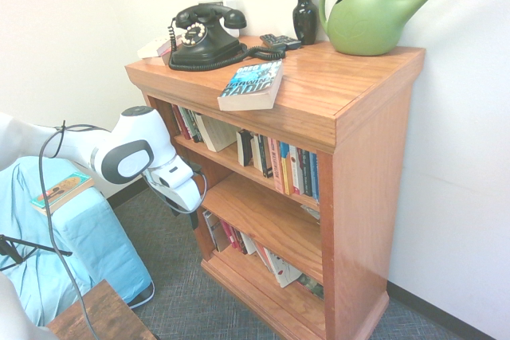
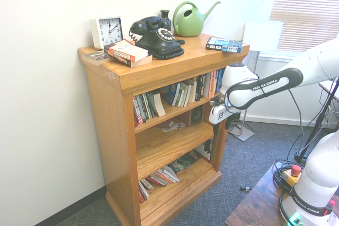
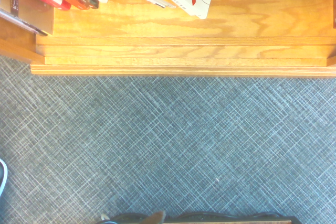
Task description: Put the book on the shelf
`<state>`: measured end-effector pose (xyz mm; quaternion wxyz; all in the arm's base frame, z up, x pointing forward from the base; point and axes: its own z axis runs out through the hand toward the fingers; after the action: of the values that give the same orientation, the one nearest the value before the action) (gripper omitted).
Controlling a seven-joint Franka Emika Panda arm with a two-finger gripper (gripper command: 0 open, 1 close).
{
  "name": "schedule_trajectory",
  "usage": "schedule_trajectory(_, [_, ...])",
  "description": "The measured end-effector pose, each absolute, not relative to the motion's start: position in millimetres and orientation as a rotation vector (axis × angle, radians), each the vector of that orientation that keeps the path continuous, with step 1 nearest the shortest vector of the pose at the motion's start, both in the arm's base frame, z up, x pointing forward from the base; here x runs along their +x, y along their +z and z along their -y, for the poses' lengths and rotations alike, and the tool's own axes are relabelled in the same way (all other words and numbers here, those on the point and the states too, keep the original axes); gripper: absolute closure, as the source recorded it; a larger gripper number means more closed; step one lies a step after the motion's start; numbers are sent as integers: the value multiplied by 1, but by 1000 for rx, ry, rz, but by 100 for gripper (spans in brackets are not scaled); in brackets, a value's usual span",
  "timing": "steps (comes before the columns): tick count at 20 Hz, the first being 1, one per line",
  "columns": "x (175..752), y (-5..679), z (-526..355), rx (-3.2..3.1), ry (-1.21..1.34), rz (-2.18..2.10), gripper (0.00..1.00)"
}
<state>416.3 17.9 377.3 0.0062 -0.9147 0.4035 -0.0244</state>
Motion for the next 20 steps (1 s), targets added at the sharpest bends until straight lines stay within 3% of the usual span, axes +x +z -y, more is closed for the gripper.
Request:
schedule_trajectory(10, [429, 409, 35, -2933, -307, -1370, 0])
schedule_trajectory(15, [394, 469, 62, -2986, -495, -1506, 0])
schedule_trajectory(20, [349, 530, 90, -3094, -843, -1607, 0])
